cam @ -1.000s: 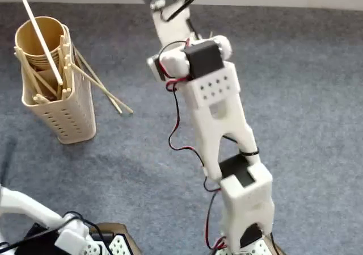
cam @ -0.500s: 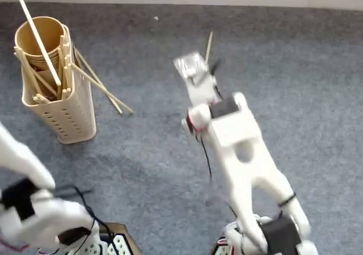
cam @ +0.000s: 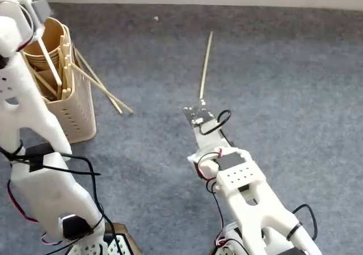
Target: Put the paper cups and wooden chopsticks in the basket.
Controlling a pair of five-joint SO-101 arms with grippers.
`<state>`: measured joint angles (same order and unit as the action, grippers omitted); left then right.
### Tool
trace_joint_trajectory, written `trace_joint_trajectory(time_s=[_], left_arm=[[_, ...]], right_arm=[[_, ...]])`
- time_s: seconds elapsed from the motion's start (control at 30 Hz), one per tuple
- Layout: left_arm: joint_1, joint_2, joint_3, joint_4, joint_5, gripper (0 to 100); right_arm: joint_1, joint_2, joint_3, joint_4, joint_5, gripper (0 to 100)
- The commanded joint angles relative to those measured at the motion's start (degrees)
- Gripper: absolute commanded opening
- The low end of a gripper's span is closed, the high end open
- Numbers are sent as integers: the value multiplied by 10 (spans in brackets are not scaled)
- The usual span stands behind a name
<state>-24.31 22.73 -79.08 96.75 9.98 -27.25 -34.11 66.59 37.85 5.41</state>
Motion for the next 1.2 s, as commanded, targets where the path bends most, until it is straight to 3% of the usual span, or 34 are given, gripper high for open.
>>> trace_joint_trajectory(time_s=[0.0,0.1,0.47,0.53,0.6,0.8,1.07,1.17], left_arm=[[15,3,-12,-8,11,239],[3,13,21,-11,11,189],[-7,76,80,-8,9,175],[-8,76,78,-12,7,112],[-9,73,63,-21,6,11],[1,62,-44,-57,5,5],[73,11,-143,-77,-120,5],[74,-20,-167,-23,-205,4]], right_arm=[[-16,-15,5,-15,5,314],[-29,-15,6,-14,6,314],[-29,-15,6,-15,6,314],[-29,-15,6,-15,6,314],[-29,-15,6,-15,5,314],[-29,-15,7,-15,4,314],[-29,-15,7,-15,4,314],[-29,-15,7,-15,4,314]])
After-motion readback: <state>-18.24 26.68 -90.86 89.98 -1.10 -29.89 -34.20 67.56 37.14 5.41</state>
